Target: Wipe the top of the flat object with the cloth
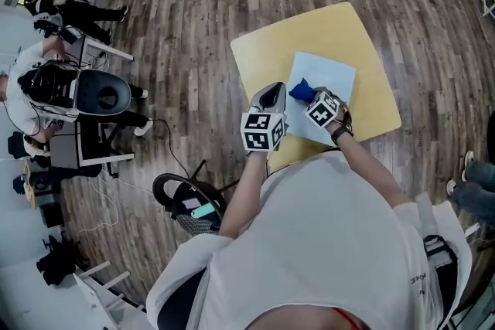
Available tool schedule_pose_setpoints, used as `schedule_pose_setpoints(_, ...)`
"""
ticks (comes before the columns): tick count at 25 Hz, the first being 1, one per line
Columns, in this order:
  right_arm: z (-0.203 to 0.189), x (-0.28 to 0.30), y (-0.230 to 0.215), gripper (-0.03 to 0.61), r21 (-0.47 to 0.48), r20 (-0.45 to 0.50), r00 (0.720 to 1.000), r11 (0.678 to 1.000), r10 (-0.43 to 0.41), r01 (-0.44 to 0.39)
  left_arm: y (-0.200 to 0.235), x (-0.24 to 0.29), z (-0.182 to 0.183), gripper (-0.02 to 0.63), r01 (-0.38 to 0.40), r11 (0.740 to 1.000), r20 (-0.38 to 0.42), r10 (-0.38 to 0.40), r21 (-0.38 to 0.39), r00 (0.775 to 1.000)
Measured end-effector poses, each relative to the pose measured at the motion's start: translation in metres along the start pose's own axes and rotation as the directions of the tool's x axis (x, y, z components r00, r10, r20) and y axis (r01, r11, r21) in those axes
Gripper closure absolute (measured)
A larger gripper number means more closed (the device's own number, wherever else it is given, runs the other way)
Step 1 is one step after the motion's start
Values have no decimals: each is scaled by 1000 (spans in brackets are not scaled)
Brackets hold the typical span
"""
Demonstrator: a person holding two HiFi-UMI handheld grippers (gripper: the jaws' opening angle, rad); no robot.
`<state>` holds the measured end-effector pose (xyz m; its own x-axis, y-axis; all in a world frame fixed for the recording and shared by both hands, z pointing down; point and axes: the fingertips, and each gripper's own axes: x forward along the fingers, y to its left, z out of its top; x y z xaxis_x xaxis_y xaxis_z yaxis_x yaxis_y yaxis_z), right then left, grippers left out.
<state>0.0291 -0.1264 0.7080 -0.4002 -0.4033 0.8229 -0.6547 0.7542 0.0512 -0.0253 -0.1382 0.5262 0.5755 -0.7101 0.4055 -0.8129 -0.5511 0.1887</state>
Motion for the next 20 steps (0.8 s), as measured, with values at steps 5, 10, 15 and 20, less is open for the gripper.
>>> schedule_pose_setpoints(5,43,45,40,471,-136,1,997,987,82,-81,21,-18,-6,608,-50,999,-5,50,-17,999)
schedule_pose_setpoints(10,38,57,50,469,-175,-8,997,981,81,-81,25,-26,-17,608,-56,998,-17,56,-19,998)
schedule_pose_setpoints(15,2,34,28,469,-54,-26,999,998,30,-31,28,-22,-16,607,-17,1000,-23,17,-14,1000)
schedule_pose_setpoints(20,-64,-3,-8,469,104,-78,994,991,-70,78,13,-3,-21,607,45,999,-28,-45,-5,999)
